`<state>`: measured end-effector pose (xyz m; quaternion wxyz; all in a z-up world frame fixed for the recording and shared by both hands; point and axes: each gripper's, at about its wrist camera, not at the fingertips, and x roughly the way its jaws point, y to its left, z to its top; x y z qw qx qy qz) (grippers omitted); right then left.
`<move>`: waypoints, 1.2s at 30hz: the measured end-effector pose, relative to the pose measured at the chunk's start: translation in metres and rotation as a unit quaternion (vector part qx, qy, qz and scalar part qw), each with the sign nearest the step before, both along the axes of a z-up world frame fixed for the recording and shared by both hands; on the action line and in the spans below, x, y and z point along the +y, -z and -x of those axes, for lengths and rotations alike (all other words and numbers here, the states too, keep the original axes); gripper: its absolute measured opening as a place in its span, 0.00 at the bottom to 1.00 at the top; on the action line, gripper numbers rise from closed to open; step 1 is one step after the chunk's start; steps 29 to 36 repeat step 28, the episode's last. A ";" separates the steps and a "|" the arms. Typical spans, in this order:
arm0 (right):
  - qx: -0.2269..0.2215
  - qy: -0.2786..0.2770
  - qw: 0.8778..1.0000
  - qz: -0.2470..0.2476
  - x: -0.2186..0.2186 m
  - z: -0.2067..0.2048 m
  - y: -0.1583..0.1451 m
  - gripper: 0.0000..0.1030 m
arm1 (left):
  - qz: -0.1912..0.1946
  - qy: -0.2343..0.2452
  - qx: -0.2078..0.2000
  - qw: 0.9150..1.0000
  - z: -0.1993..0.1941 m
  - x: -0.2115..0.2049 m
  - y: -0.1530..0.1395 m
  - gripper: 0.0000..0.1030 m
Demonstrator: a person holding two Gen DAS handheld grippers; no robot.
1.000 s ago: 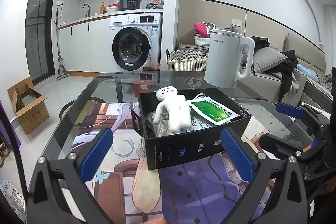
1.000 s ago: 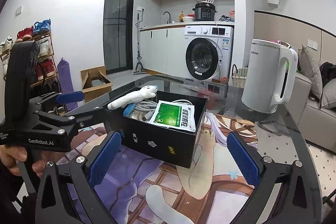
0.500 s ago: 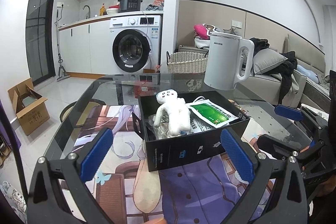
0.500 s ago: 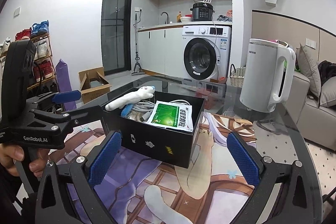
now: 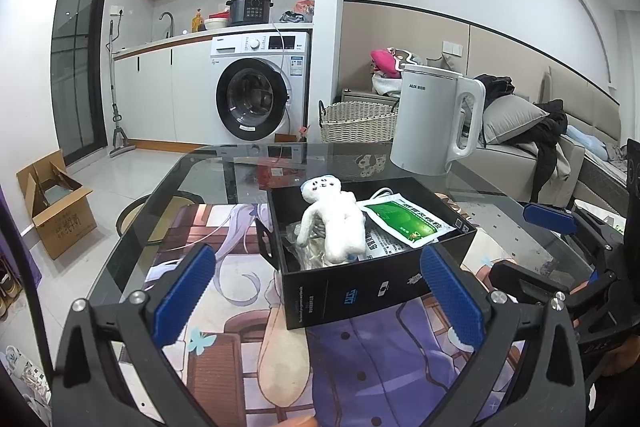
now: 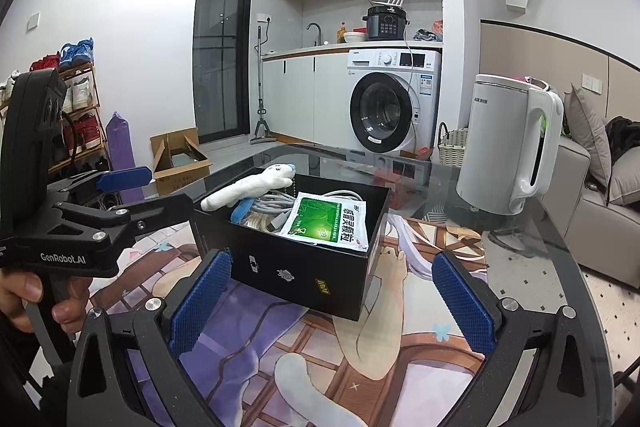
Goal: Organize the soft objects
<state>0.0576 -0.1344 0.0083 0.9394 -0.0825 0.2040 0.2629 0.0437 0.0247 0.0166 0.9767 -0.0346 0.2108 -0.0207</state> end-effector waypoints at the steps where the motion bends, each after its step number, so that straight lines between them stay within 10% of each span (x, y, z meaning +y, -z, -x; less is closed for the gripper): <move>1: 0.000 0.000 1.000 0.000 0.000 0.000 0.000 1.00 | 0.000 -0.001 0.000 1.000 0.000 0.000 0.000 1.00; 36: -0.002 0.000 1.000 0.003 0.000 0.001 -0.001 1.00 | -0.003 0.006 0.000 1.000 0.002 -0.006 -0.001 1.00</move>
